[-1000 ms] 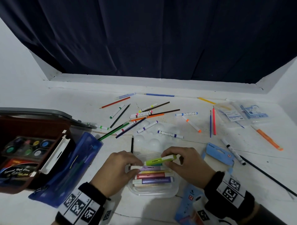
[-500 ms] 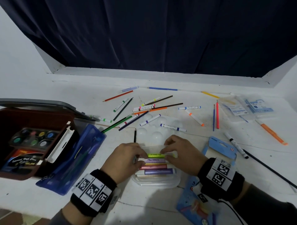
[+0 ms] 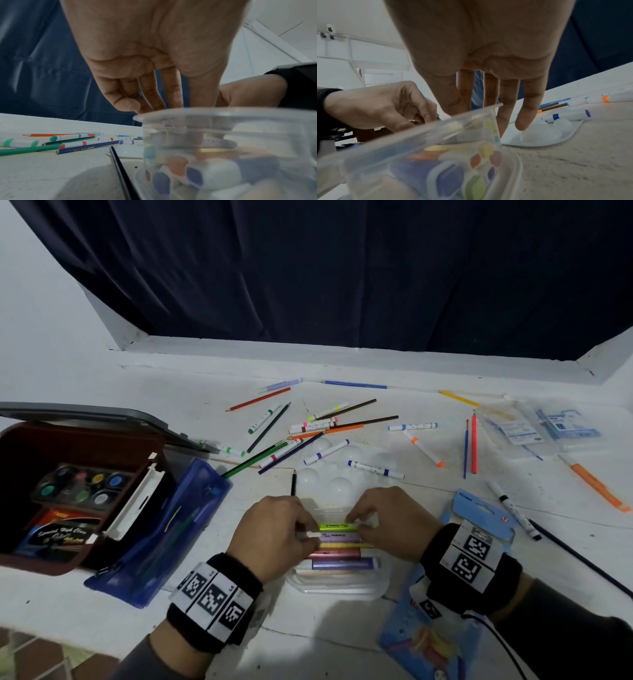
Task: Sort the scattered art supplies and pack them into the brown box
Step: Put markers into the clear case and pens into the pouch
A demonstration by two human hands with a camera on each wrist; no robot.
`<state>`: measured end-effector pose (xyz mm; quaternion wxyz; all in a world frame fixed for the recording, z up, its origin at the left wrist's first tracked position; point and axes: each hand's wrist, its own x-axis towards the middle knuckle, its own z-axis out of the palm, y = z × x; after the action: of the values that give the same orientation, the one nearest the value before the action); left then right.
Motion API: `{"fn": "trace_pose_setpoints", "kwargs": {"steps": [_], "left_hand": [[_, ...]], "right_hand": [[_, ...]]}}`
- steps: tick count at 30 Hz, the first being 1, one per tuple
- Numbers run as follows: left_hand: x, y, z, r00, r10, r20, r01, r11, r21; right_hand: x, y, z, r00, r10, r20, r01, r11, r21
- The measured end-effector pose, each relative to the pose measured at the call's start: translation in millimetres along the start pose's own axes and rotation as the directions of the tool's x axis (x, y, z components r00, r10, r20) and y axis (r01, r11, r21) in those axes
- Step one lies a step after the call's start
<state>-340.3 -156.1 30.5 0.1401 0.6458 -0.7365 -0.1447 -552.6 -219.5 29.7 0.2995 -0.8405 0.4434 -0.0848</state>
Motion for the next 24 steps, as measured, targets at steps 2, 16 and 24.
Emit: {"fn": "trace_pose_setpoints", "kwargs": {"steps": [2, 16, 24], "left_hand": [[1.1, -1.0, -0.3, 1.000, -0.004, 0.006, 0.004, 1.000, 0.007], [14.7, -20.5, -10.4, 0.984, -0.011, -0.179, -0.052, 0.938, -0.343], [57.0, -66.2, -31.9, 0.907, -0.268, -0.324, 0.029, 0.808, -0.588]], "right_hand": [[0.8, 2.6, -1.2, 1.000, -0.010, 0.022, 0.010, 1.000, -0.004], [17.1, 16.4, -20.0, 0.989, -0.138, -0.045, 0.143, 0.980, 0.140], [78.5, 58.9, -42.0, 0.973, -0.031, -0.229, 0.053, 0.995, 0.089]]}}
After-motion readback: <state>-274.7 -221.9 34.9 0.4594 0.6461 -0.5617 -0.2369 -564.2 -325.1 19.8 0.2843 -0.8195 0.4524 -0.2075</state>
